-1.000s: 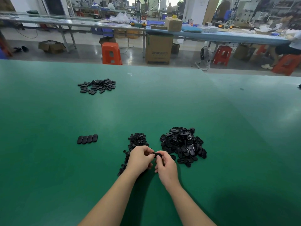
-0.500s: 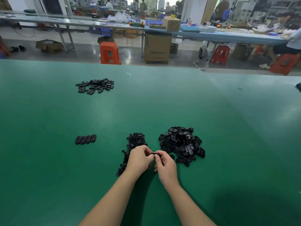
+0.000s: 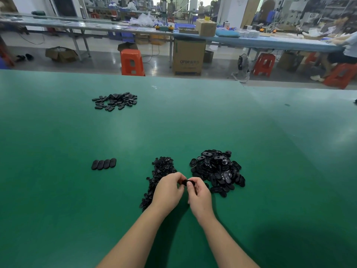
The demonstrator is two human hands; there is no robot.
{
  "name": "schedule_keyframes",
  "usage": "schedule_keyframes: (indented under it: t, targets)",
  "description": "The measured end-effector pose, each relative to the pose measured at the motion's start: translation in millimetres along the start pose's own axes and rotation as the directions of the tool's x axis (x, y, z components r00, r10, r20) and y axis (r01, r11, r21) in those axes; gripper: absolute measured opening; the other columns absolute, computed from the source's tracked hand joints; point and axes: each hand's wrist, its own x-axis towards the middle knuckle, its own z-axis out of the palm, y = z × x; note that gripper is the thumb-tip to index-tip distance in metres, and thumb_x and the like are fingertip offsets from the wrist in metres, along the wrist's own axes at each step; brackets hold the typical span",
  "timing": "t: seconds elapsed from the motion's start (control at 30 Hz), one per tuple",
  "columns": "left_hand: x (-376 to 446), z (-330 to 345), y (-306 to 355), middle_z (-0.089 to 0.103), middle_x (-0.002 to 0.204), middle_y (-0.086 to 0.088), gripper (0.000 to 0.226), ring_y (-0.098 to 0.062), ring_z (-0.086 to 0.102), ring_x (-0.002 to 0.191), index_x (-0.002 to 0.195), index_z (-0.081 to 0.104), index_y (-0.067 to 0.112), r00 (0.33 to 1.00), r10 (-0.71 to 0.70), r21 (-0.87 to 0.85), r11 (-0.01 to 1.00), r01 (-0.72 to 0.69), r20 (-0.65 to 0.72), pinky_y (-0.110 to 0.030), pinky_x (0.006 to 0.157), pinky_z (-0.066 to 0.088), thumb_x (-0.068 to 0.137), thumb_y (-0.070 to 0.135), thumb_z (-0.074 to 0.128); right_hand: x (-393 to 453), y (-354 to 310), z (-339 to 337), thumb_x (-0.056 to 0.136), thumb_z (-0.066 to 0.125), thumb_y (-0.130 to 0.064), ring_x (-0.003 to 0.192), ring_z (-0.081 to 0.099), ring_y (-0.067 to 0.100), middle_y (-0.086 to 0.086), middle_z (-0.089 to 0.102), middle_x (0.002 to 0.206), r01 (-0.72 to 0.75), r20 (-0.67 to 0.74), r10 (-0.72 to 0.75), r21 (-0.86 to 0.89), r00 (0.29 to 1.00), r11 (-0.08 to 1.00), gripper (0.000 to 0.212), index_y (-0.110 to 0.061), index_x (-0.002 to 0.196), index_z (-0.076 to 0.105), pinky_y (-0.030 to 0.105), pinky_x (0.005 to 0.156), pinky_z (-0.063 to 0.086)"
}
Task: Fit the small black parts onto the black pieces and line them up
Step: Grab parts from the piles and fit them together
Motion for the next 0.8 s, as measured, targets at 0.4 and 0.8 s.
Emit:
schedule_keyframes:
  t: [0.4,0.8]
  targets:
    - [5,-37,-40,0.066,0.104,0.01,0.024,-0.013,0.063,0.083,0.114,0.069,0.026,0.924,-0.106,0.092,0.984,0.149,-0.367,-0.028,0.067,0.048,0.091,0.02,0.065,-2,-5,1,0.103,0.055,-0.024,0.059,0.058,0.009,0.008,0.068,0.094,0.005,0.036,-0.007,0.072,0.999,0.997,0.02,-0.031,0.121,0.057,0.03,0.059,0.057]
    - [-6,-65,-108,0.061,0.107,-0.009,0.027,-0.027,0.059,0.088,0.112,0.073,0.014,0.848,-0.234,0.28,0.873,0.398,-0.476,-0.043,0.084,0.045,0.088,0.026,0.074,-1,-2,1,0.102,0.056,-0.028,0.063,0.06,0.005,0.003,0.07,0.09,0.018,0.083,-0.015,-0.027,0.996,0.999,0.018,-0.043,0.112,0.056,0.03,0.061,0.06]
